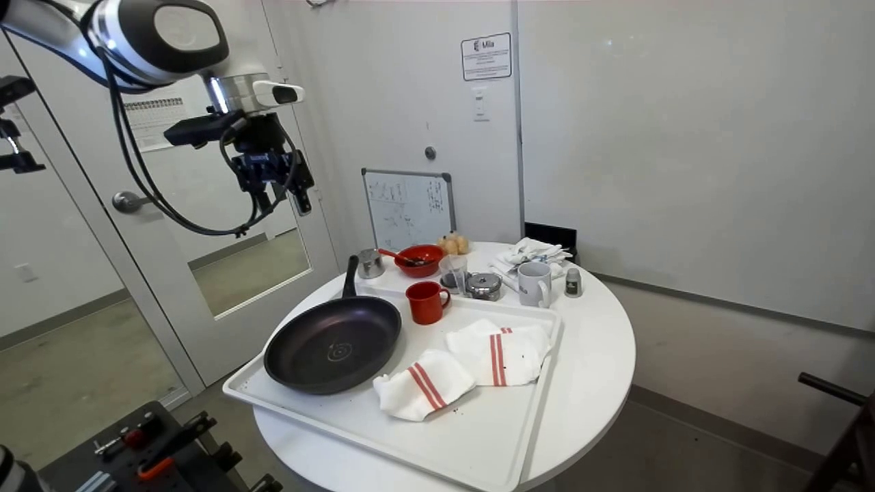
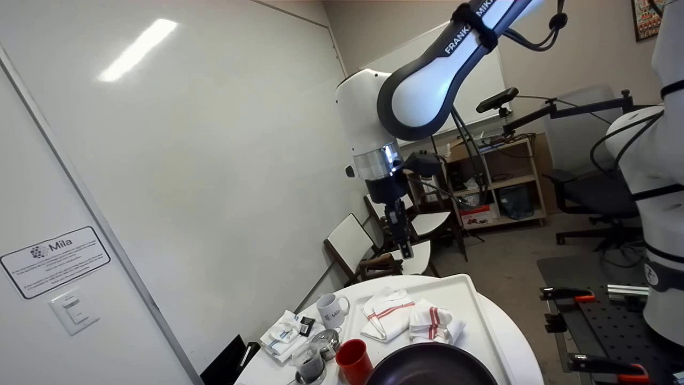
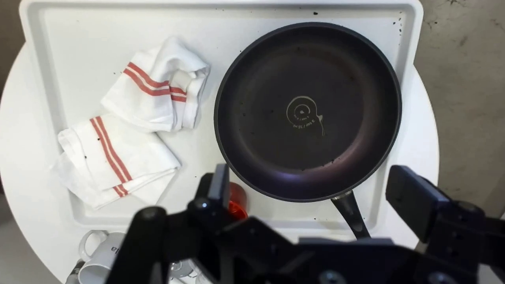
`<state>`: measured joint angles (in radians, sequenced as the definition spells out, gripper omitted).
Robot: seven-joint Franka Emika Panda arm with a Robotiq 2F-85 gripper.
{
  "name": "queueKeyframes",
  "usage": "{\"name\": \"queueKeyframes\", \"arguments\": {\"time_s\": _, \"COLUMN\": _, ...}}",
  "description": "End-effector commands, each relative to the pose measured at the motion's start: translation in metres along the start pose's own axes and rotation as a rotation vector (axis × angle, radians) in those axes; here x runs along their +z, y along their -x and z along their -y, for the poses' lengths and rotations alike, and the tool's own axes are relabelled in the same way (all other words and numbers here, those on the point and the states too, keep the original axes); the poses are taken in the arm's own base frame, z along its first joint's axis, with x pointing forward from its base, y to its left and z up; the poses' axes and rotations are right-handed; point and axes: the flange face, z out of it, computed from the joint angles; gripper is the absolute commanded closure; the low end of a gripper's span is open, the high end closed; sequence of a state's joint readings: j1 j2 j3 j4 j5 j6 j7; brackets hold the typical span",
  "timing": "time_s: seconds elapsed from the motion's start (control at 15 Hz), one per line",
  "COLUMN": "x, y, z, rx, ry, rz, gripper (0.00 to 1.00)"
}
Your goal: Move the red cup to the right.
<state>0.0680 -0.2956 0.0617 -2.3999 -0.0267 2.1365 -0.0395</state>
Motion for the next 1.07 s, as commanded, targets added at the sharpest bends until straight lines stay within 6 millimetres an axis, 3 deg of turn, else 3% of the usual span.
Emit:
{"name": "queueKeyframes", "arguments": {"time_s": 0.0, "x": 0.032, "y": -0.020, "z": 0.002, "rx": 0.025, "ry": -0.008, "rz": 0.002, "gripper": 0.00}}
{"name": "queueKeyframes", "arguments": {"time_s": 0.4, "x": 0.072, "y": -0.050, "z": 0.002, "rx": 0.029, "ry": -0.014, "rz": -0.065, "gripper": 0.00}}
{"name": "queueKeyframes", "arguments": {"time_s": 1.0, "x": 0.105, "y": -0.108, "z": -0.036, "rx": 0.146, "ry": -0.023, "rz": -0.020, "gripper": 0.00}}
